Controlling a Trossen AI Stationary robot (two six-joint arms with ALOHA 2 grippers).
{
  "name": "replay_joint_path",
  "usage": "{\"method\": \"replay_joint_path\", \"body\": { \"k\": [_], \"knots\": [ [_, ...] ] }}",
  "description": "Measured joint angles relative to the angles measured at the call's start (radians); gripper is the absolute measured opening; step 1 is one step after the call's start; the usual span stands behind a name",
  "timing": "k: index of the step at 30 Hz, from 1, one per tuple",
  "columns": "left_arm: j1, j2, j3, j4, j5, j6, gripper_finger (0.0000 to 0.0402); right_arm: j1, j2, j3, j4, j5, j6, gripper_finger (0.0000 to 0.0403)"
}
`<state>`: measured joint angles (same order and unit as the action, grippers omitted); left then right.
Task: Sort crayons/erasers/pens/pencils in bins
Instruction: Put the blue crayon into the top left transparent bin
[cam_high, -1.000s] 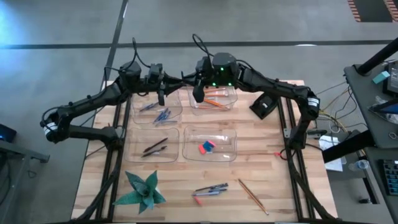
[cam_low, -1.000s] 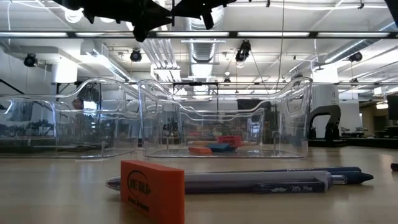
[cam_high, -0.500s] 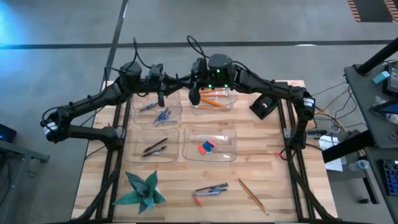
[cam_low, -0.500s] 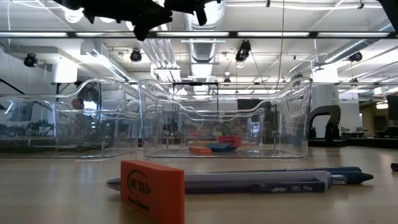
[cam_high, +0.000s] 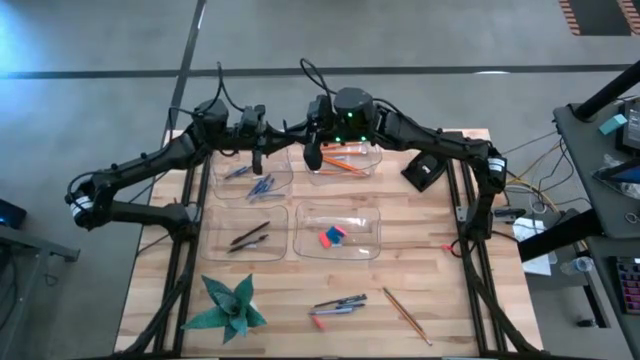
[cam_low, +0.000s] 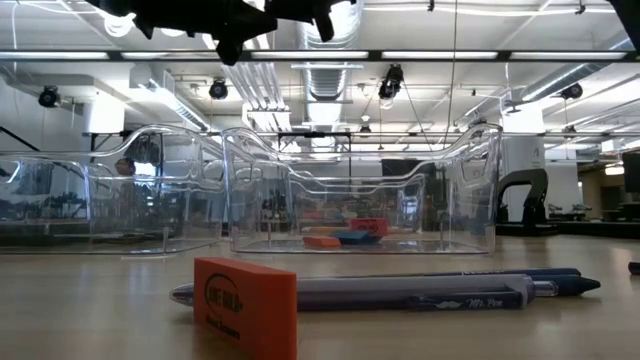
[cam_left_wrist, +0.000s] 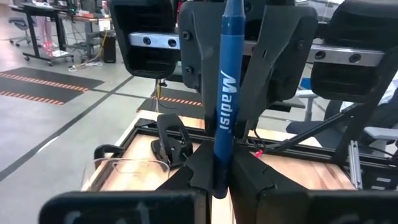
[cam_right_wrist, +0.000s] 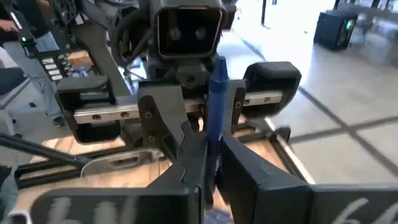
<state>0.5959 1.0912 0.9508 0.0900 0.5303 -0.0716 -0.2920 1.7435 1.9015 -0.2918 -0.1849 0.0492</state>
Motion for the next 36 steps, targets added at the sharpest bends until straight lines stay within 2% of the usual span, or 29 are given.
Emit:
{"method": "replay_joint_path", "body": {
  "k": [3,7,12,15,19,22,25,29,36],
  "knots": [
    [0.0,-0.001,0.0,-0.003,0.004,-0.001,0.0013,0.0,0.0,0.041,-0.111,0.001,0.002,0.0067],
    [0.0,-0.001,-0.001,-0.036,0.006,-0.002,0.0013,-0.001,0.0,0.158,-0.388,0.003,0.002,0.0117],
    [0.028,-0.002,0.0,-0.239,-0.005,0.005,0.0012,0.017,-0.003,0.307,-0.803,0.004,0.05,0.0159],
    [0.064,-0.001,-0.006,-0.463,-0.078,0.042,0.0012,0.058,-0.004,0.333,-0.98,0.003,0.124,0.0169],
    [0.103,0.001,-0.029,-0.709,-0.272,0.131,0.0012,0.14,-0.003,0.307,-1.141,0.007,0.196,0.0171],
    [0.127,0.001,-0.076,-0.781,-0.345,0.157,0.0012,0.227,-0.003,0.262,-1.19,0.041,0.268,0.0171],
    [0.132,0.001,-0.152,-0.772,-0.349,0.156,0.0012,0.323,-0.003,0.183,-1.194,0.084,0.358,0.0171],
    [0.131,0.019,-0.256,-0.69,-0.349,0.095,0.0013,0.444,-0.003,0.065,-1.191,0.09,0.512,0.0171],
    [0.131,0.087,-0.318,-0.672,-0.368,0.078,0.0017,0.617,-0.003,-0.145,-1.134,0.092,0.8,0.0171]
  ]
}}
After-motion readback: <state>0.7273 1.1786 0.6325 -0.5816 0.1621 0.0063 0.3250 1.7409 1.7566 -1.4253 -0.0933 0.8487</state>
